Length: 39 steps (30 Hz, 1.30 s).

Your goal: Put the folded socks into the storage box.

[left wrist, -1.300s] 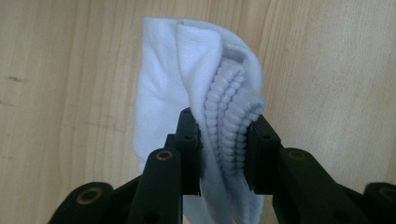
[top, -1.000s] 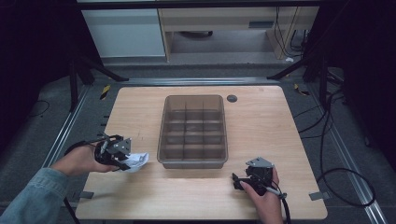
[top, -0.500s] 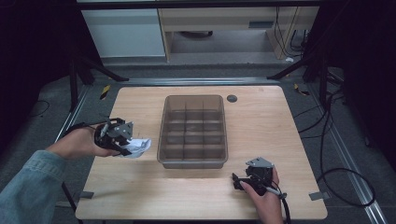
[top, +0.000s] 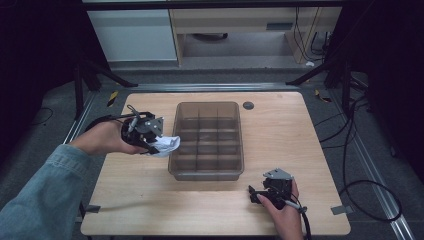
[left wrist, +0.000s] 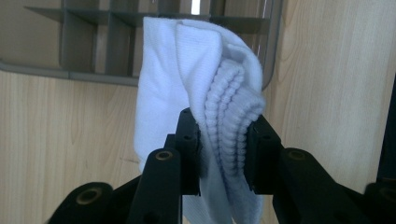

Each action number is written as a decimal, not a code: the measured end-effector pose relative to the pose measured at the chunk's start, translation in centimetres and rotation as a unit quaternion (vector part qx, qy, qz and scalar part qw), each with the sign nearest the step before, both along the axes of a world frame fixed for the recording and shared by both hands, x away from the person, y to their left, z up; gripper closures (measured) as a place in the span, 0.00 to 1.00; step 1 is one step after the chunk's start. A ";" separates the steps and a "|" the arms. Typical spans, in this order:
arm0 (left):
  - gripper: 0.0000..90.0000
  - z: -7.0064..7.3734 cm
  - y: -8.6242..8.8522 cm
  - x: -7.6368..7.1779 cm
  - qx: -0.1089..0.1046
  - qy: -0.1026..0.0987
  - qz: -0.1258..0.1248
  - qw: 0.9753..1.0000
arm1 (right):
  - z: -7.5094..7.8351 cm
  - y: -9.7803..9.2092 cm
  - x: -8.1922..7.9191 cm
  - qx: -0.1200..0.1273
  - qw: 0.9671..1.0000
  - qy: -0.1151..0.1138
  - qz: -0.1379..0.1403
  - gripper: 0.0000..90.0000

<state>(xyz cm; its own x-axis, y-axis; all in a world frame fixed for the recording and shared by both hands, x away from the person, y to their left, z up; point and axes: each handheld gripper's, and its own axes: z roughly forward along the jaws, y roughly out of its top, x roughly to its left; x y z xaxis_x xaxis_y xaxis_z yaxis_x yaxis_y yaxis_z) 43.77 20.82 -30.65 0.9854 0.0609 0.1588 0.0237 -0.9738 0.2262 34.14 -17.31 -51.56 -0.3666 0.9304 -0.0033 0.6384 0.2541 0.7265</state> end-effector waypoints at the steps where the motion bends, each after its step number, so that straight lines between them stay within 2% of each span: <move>1: 0.77 -0.1 -0.5 0.1 0.003 -0.002 -0.004 1.000 | 0.0 0.0 0.0 0.000 1.000 0.000 0.000 0.01; 3: 0.77 -0.2 -0.9 0.2 0.008 -0.002 -0.005 1.000 | 0.0 0.0 0.0 0.000 1.000 0.000 0.001 0.01; 7: 0.77 -0.7 -1.9 0.7 0.003 0.005 -0.003 1.000 | 0.0 0.0 0.0 0.000 1.000 0.000 0.002 0.01; 11: 0.77 -1.1 -2.7 0.9 0.017 0.009 -0.009 1.000 | 0.0 0.0 0.0 0.000 1.000 0.000 0.002 0.01; 14: 0.77 -1.1 -3.1 1.0 0.012 0.010 -0.009 1.000 | 0.0 0.0 0.0 0.000 1.000 0.000 0.002 0.01; 19: 0.77 -1.1 -3.9 0.7 0.015 0.007 -0.013 1.000 | 0.0 0.0 0.0 0.000 1.000 0.000 0.002 0.01; 28: 0.77 -1.3 -5.7 0.6 0.010 0.010 -0.024 1.000 | 0.0 0.0 0.0 0.000 1.000 0.000 0.002 0.01; 30: 0.77 -1.5 -6.1 0.6 0.015 0.014 -0.024 1.000 | 0.0 0.0 0.0 0.000 1.000 0.000 0.002 0.01; 35: 0.77 -1.6 -6.6 0.5 0.012 0.016 -0.026 0.999 | 0.0 0.0 0.0 0.000 1.000 0.000 0.003 0.01; 39: 0.77 -2.1 -7.1 0.4 0.019 0.019 -0.029 0.999 | 0.0 0.0 0.0 0.000 1.000 0.000 0.003 0.01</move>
